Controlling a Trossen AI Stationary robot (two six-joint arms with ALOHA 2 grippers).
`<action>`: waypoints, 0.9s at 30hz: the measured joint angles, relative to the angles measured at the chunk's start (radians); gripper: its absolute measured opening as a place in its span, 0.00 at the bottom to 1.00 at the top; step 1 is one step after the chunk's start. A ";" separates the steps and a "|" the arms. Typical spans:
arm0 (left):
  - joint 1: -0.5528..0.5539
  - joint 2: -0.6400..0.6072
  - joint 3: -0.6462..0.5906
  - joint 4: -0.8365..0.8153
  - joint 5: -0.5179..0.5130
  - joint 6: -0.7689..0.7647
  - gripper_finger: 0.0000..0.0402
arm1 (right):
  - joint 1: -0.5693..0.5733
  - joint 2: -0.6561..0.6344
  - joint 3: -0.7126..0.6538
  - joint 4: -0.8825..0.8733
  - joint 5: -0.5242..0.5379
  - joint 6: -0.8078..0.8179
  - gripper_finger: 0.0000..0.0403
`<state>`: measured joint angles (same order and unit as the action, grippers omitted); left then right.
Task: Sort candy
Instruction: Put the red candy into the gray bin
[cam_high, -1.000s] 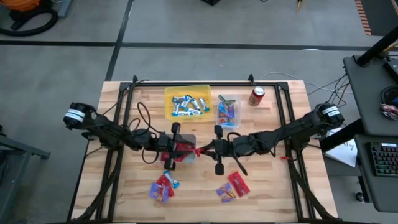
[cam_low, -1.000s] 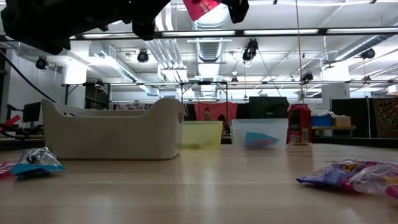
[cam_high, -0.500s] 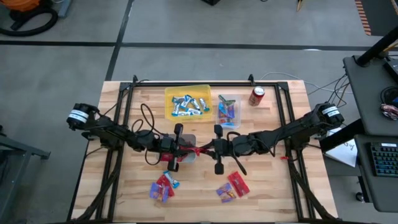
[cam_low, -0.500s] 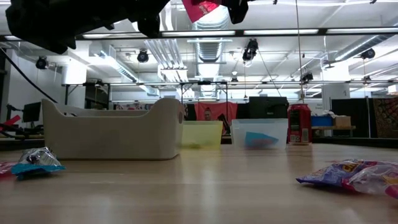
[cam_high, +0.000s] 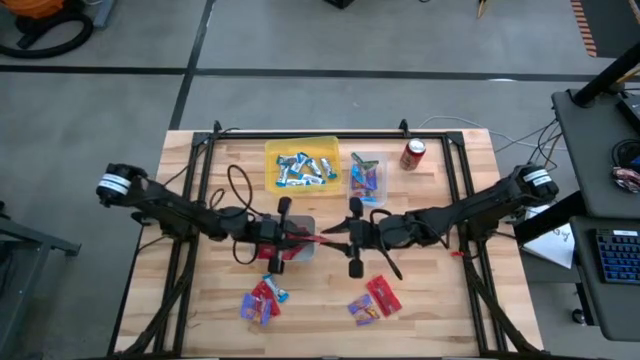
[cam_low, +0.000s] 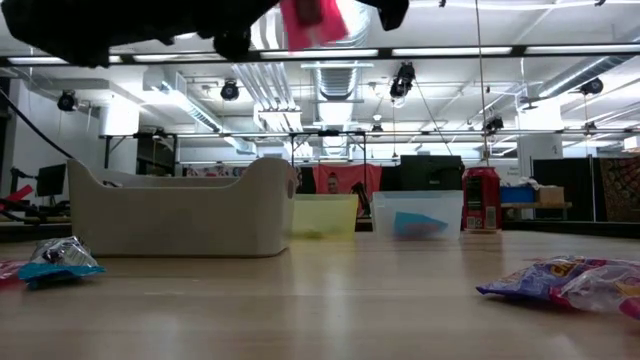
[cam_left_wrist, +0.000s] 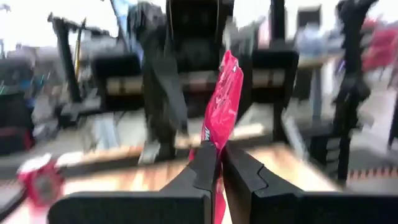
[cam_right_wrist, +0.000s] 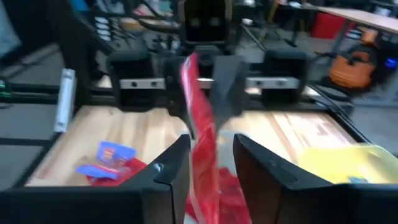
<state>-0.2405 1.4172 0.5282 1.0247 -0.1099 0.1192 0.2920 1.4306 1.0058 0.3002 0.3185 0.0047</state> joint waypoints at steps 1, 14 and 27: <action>0.000 -0.033 0.000 -0.081 -0.023 0.000 0.00 | 0.000 -0.010 0.000 -0.025 0.019 0.006 0.29; -0.008 -0.356 0.115 -1.242 -0.179 -0.336 0.00 | 0.000 -0.024 0.000 -0.117 0.094 0.047 0.30; -0.008 -0.086 0.419 -1.791 -0.169 -0.384 0.00 | -0.001 -0.023 0.000 -0.134 0.094 0.047 0.30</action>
<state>-0.2489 1.3315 0.9468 -0.7667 -0.2787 -0.2646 0.2909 1.4071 1.0058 0.1665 0.4122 0.0517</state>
